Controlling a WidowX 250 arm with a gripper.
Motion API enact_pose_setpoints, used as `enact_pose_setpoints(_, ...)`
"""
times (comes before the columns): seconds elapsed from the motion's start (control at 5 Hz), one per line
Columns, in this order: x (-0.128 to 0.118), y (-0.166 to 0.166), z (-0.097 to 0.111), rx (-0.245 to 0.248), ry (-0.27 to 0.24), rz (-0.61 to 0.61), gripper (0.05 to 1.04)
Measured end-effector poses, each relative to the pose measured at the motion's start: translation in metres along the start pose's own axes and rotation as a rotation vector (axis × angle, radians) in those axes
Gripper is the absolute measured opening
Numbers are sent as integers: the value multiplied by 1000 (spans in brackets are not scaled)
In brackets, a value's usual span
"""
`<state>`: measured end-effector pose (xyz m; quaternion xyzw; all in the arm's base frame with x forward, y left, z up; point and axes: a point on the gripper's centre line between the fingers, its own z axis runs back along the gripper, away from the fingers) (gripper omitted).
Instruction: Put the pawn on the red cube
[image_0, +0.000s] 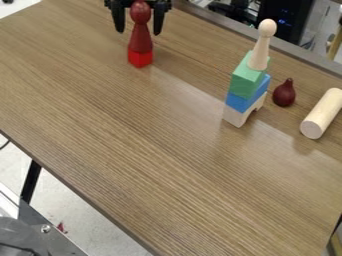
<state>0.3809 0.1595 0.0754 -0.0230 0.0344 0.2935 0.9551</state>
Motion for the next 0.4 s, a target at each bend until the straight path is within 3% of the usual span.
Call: enact_pose_setpoints(0.4,-19,-8,59,-31,-154,-39,999)
